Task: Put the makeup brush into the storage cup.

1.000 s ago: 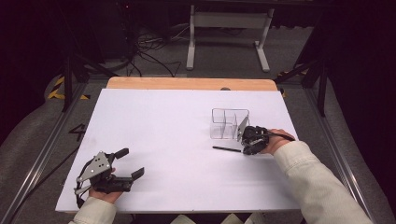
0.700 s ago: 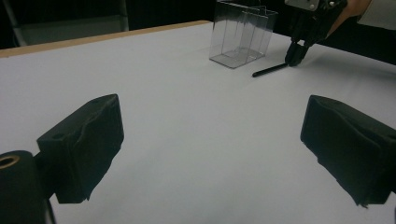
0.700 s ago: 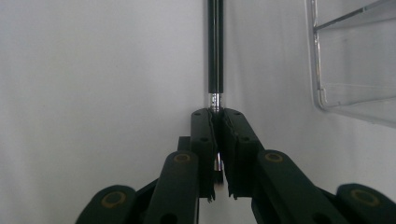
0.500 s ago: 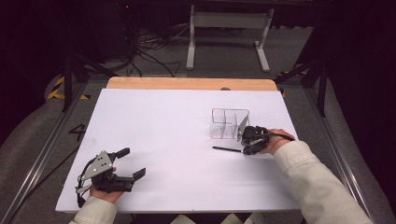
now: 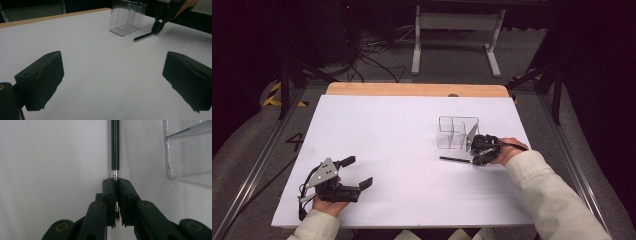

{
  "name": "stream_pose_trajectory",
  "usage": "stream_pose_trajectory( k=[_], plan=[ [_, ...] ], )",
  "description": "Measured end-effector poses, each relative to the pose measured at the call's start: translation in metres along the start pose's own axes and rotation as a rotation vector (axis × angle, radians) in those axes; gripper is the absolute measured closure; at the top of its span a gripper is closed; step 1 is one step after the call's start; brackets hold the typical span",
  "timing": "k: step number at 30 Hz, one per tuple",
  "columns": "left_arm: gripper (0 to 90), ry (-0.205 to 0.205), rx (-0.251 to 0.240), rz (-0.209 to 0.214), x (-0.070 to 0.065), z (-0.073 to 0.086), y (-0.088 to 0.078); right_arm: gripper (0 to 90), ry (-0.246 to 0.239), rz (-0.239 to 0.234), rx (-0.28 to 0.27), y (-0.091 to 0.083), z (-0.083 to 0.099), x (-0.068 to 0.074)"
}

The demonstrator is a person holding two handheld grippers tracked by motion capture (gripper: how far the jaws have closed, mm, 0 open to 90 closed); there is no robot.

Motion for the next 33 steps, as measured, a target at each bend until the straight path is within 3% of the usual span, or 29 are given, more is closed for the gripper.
stream_pose_trajectory(
  k=[5,13,22,33],
  plan=[
    [4.6,-0.003,0.005,0.014,-0.002,-0.001,0.002,84.2,-0.001,0.012,0.003,-0.005,0.0,0.0],
    [5.7,0.017,0.023,0.056,-0.01,-0.01,0.011,84.2,-0.061,0.028,-0.013,-0.031,-0.016,0.01],
    [6.9,0.005,0.013,0.098,-0.017,-0.021,0.02,84.1,-0.125,0.056,-0.024,-0.054,-0.029,0.019],
    [8.1,0.079,0.05,0.165,-0.04,-0.037,0.047,84.1,-0.168,0.068,-0.02,-0.073,-0.045,0.031]
  ],
)
Point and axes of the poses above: each handheld gripper's, and its own axes: y roughly forward along the jaws, z roughly out of its underside, x roughly to its left, the point moved 7 cm from there along y, roughly forward along the jaws, and after that the axes turned 12 degrees about -y, right-handed, at the moved point
